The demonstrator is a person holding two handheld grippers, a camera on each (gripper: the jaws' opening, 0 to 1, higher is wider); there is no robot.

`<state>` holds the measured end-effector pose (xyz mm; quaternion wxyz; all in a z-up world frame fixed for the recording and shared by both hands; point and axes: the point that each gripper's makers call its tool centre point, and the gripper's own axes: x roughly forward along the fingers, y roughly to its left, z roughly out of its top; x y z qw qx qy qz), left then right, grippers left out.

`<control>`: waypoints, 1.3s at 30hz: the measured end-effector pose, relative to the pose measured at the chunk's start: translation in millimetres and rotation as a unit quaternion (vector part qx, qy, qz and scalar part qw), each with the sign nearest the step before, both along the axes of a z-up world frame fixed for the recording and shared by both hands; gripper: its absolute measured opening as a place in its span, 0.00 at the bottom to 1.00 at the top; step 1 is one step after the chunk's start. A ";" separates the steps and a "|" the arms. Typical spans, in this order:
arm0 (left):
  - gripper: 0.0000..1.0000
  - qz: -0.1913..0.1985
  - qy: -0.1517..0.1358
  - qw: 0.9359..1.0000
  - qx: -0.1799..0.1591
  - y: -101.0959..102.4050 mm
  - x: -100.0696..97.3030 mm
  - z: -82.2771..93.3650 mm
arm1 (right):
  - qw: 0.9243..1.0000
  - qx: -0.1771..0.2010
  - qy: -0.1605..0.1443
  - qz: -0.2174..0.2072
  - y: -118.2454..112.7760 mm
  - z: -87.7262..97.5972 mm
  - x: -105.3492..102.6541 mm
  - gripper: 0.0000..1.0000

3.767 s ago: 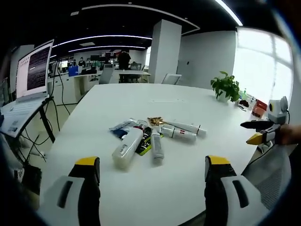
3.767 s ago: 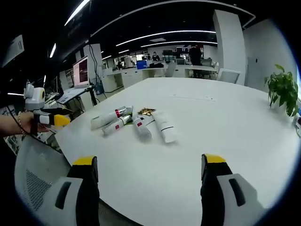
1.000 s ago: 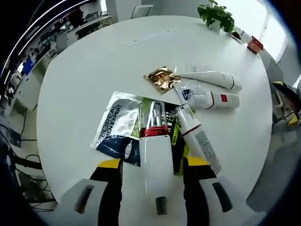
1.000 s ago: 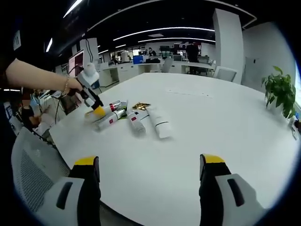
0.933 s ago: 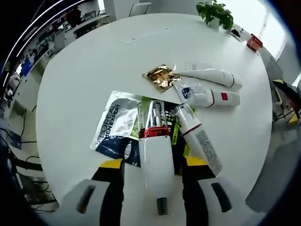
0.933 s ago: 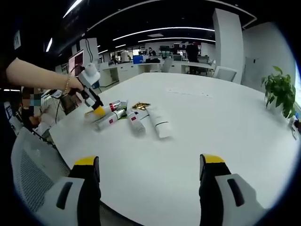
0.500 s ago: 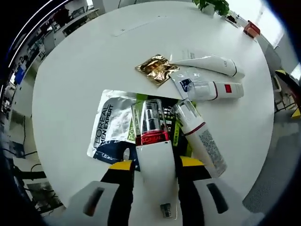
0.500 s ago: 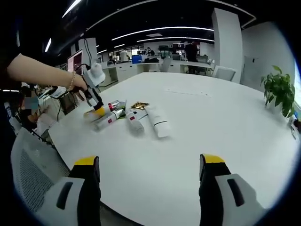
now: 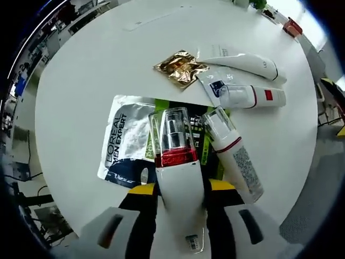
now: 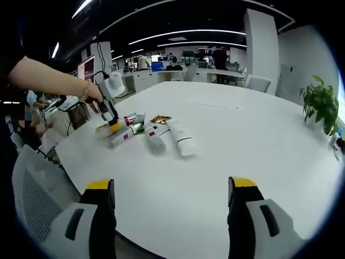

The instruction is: Arrange the skincare products in the storage area until every visible bottle or jar stands upright without overlapping.

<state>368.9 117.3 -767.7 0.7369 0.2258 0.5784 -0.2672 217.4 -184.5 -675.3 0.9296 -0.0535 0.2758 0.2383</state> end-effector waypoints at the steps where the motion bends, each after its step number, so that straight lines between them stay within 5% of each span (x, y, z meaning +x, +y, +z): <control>1: 0.35 0.010 -0.004 1.000 -0.001 1.0 1.5 -0.4 | 1.000 0.000 0.000 0.001 0.2 -0.2 -0.2 0.86; 13: 0.32 0.058 -0.012 0.998 -0.030 6.1 -5.6 -1.4 | 1.000 -0.002 -0.003 0.006 2.0 0.8 -0.4 0.85; 21: 0.32 0.062 -0.026 0.995 -0.068 -0.1 -26.8 21.5 | 1.000 -0.005 -0.003 0.011 3.0 0.9 -1.7 0.84; 30: 0.32 0.083 -0.044 0.990 -0.105 -2.2 -28.6 34.6 | 1.000 -0.012 -0.006 0.024 7.2 -0.5 -3.2 0.84; 39: 0.32 0.108 -0.063 0.980 -0.152 -7.2 -51.5 60.5 | 0.999 -0.010 -0.009 0.043 12.9 -1.8 -5.4 0.83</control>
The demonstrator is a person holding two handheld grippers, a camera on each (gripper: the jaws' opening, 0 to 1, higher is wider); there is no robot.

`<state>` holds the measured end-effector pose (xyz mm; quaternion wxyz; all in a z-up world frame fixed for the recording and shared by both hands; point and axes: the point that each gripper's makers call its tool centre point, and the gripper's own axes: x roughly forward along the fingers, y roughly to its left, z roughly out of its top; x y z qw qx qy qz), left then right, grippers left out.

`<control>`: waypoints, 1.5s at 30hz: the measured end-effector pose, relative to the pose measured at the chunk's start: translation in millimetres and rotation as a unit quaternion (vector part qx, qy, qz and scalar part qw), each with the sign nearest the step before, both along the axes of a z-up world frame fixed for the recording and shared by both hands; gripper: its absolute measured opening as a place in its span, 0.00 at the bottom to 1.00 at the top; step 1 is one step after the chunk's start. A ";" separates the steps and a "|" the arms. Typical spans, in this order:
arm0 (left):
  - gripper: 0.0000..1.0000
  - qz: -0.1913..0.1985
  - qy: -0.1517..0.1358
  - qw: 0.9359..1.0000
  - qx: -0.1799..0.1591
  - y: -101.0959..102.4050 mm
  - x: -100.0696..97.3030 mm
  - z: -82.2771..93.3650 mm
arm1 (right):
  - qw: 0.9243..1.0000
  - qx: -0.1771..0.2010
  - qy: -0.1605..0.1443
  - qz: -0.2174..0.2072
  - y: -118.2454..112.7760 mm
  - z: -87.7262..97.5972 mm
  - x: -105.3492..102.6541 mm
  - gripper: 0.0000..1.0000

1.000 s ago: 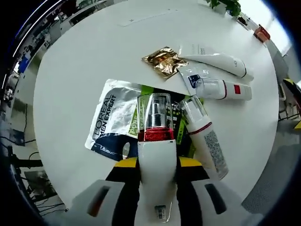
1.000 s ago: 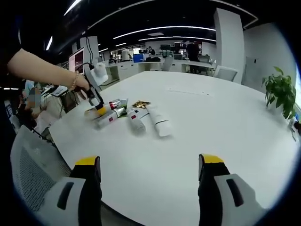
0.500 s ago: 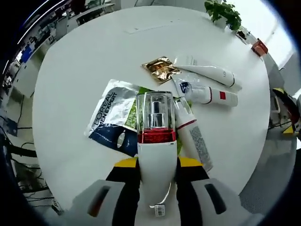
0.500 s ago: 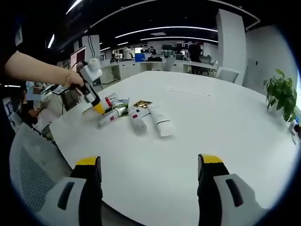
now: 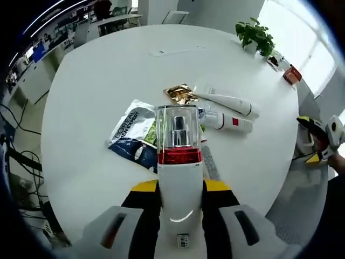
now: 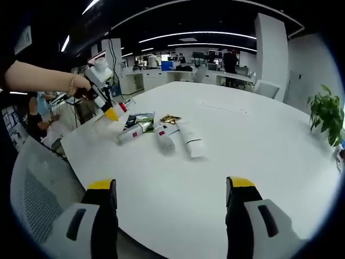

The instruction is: Arrange the skincare products in the storage area until every visible bottle or jar stands upright without overlapping.

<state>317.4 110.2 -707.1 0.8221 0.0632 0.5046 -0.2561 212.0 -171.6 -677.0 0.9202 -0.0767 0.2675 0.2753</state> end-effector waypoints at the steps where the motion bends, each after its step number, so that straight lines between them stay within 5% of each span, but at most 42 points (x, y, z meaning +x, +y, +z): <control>1: 0.32 0.003 -0.001 1.000 -0.006 -0.8 0.8 0.6 | 1.000 0.000 0.000 0.003 1.0 -0.2 -0.4 0.83; 24: 0.32 0.049 -0.039 0.993 -0.100 -5.3 -50.7 50.9 | 0.999 0.005 0.001 0.047 19.3 3.4 -9.9 0.77; 35: 0.32 0.028 -0.063 0.985 -0.160 -35.7 -60.6 76.9 | 0.994 0.069 0.011 0.078 47.8 16.6 -14.6 0.75; 41: 0.32 -0.001 -0.075 0.981 -0.180 -54.5 -70.2 91.9 | 0.984 0.129 0.011 0.122 74.5 39.0 -14.1 0.73; 45: 0.32 -0.042 -0.081 0.970 -0.226 -74.9 -80.9 106.1 | 0.965 0.211 0.012 0.156 92.1 68.7 -14.7 0.75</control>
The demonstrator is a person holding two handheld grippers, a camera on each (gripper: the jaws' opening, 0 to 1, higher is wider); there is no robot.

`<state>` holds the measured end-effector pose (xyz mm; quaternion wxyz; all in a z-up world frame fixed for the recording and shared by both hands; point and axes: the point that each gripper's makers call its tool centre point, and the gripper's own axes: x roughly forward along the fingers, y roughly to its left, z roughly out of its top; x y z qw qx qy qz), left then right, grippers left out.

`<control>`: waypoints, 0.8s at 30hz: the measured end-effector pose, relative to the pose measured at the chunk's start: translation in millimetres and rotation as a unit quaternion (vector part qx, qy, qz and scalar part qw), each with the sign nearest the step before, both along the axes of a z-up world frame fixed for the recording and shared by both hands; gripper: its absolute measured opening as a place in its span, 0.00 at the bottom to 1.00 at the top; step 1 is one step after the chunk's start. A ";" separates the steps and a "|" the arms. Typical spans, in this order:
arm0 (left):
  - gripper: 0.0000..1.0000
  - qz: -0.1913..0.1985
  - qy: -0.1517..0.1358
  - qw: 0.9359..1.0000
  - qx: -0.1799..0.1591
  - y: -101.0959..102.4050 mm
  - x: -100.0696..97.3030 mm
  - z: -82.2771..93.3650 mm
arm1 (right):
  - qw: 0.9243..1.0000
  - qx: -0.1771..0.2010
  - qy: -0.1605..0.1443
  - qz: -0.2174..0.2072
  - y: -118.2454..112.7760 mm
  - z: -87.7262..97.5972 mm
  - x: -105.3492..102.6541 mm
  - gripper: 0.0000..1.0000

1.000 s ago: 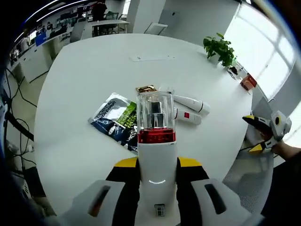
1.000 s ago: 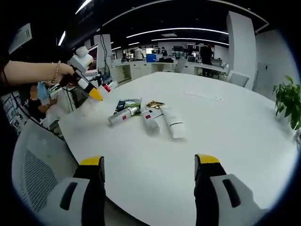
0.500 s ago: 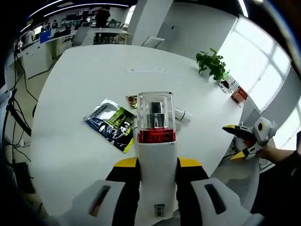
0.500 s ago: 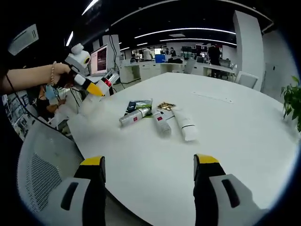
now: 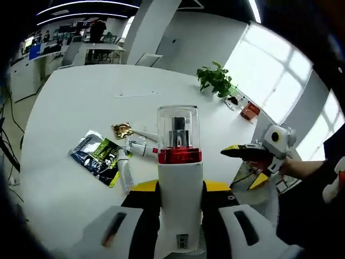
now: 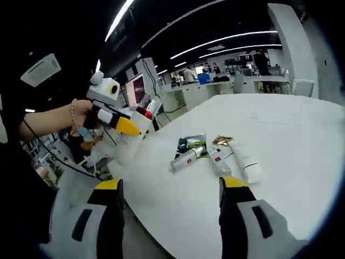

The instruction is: Arrange the skincare products in the storage area until every visible bottle or jar stands upright without overlapping.

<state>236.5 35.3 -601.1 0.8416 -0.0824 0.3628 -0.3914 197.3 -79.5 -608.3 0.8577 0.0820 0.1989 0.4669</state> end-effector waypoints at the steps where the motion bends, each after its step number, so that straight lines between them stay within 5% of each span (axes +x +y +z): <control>1: 0.32 -0.011 -0.003 1.000 -0.011 -4.2 -2.7 3.1 | 0.999 0.029 0.010 0.010 4.6 9.7 -1.2 0.76; 5: 0.32 -0.050 -0.021 0.997 -0.051 -22.0 -12.8 17.7 | 0.995 0.093 0.018 0.038 12.3 32.2 -0.3 0.72; 14: 0.32 -0.101 -0.036 0.988 -0.108 -55.1 -28.0 37.9 | 0.982 0.175 0.041 0.058 20.6 62.2 0.1 0.62; 24: 0.32 -0.175 -0.043 0.969 -0.167 -97.4 -57.3 58.4 | 0.974 0.202 0.036 0.092 33.5 80.5 -1.6 0.52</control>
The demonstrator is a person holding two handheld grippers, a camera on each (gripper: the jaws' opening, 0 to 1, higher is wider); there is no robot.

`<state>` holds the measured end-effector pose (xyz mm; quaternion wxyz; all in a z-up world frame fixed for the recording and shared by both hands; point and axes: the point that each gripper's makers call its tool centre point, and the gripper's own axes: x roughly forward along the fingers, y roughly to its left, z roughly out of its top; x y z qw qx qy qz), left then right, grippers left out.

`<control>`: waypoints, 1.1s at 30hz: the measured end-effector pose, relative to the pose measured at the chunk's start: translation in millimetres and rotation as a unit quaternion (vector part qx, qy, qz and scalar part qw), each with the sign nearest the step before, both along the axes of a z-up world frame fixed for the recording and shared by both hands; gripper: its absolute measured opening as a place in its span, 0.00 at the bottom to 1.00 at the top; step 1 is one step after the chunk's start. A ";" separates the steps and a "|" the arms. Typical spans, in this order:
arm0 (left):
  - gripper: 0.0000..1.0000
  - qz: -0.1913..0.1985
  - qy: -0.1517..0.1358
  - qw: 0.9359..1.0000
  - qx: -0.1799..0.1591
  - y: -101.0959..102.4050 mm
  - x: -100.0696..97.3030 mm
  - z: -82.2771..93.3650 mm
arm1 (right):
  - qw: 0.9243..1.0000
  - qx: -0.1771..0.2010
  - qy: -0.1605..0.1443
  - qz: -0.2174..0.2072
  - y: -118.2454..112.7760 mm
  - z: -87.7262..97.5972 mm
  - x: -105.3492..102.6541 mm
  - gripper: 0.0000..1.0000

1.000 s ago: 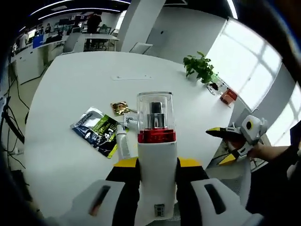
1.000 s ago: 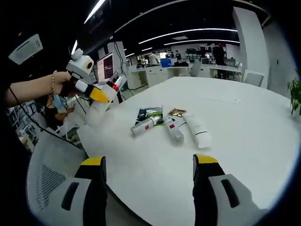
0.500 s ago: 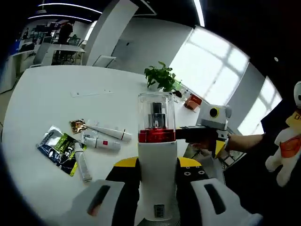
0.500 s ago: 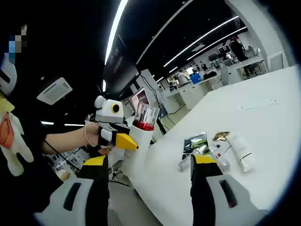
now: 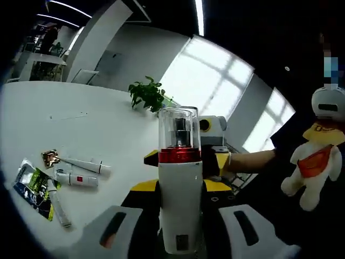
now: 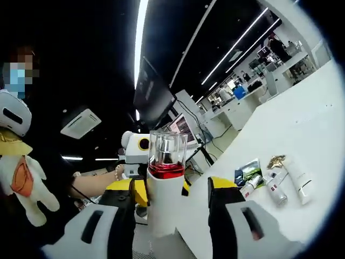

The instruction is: Arrange the skincare products in the storage area until every visible bottle or jar stands upright without overlapping.

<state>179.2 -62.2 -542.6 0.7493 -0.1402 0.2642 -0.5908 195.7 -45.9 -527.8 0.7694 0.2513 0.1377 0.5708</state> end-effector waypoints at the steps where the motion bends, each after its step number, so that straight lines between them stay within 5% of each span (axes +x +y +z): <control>1: 0.32 -0.005 0.000 1.000 -0.002 -3.0 -2.0 0.8 | 1.000 -0.001 -0.003 0.001 0.6 1.1 -0.3 0.51; 19: 0.32 -0.042 0.006 0.999 0.001 -20.2 1.9 -12.7 | 0.999 -0.022 -0.045 -0.017 -5.6 -0.2 2.5 0.32; 25: 0.31 -0.081 -0.066 0.994 0.038 -29.8 1.8 -23.6 | 0.991 -0.095 -0.090 -0.025 -15.6 -8.4 1.1 0.30; 33: 0.30 -0.088 -0.113 0.985 0.095 -46.2 7.5 -52.1 | 0.975 -0.182 -0.108 -0.060 -31.8 -38.3 5.9 0.30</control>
